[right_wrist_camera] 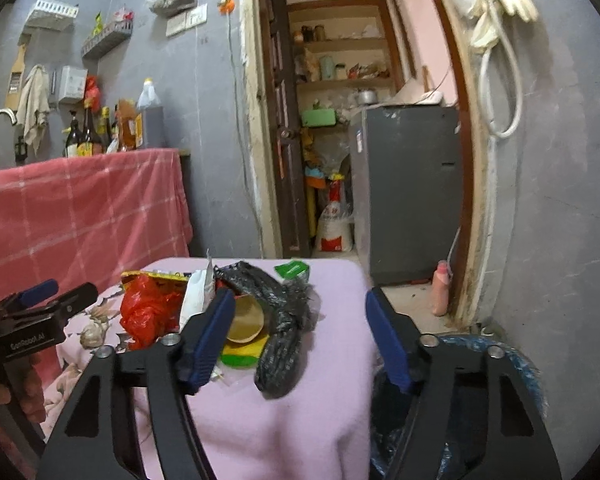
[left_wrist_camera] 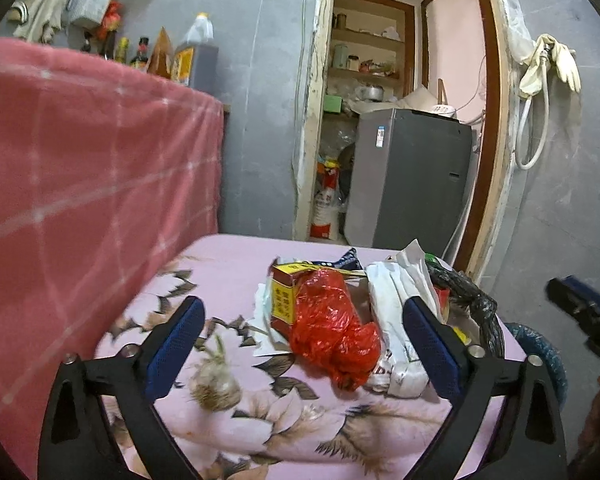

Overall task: Collect trash
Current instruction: 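Grasp the red plastic bag with the left gripper while the right grasps the black bag, then carry both bags over the blue bin and open both grippers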

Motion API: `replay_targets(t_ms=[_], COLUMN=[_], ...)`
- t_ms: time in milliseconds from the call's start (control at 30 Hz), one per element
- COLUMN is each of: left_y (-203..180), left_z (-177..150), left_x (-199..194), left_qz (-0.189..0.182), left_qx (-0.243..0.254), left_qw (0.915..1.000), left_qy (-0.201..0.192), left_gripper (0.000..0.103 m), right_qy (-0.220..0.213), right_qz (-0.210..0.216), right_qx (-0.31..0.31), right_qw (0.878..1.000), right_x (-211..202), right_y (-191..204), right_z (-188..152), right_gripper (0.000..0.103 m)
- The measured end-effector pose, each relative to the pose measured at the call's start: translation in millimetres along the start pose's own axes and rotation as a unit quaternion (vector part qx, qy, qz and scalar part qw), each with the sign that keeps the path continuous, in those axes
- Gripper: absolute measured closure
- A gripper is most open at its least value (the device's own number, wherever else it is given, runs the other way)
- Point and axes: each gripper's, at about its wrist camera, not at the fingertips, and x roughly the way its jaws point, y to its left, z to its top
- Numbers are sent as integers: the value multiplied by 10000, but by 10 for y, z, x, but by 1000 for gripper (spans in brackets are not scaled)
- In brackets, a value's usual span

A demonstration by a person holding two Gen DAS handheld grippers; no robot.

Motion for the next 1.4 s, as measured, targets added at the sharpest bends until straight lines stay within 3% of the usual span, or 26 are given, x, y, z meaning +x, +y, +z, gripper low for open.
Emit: replay_targets(t_ms=[67,267,433,600,800,933,1033,1200,1400], left_y=[23,68,143,236,241,252,206,122,-77], left_z=[5,-8,-20,30,115,129,94,88,42], left_x=[114,386,547,572,529,463,382,37,-289], left_qz=[-56,-265,-697,-1048,-1214,-1231,-1158,-938,-989], left_qx=[-128,-400,-641,-941,-999,-1079,-1078,-882,-738], left_qw=[9998,9975,9899,9809,9764,9772,9803,9902,9923], left_qy=[129,513,1053,1343,1478,1352,1185,543,-45], left_gripper=[20,39,42,56,69,81,84,85,85], right_qy=[156,676,1188,1444,1460,1388,1190,749,162], right_qz=[64,128,315,385,389,384,338,271,242], right_qx=[-23,-6,350,476,446,383,337,280,305], right_qw=[9999,9976,9918,9876,9875,9888,9917,9964,9991], right_x=[125,472,698,820,810,761,663,484,255], right_y=[26,14,-92,-107,-70,-54,-53,-85,-149], right_z=[-5,-83,-150,-190,-202,-203,-177,-122,-55], right_gripper=[51,57,59,67,89,94,95,95,95])
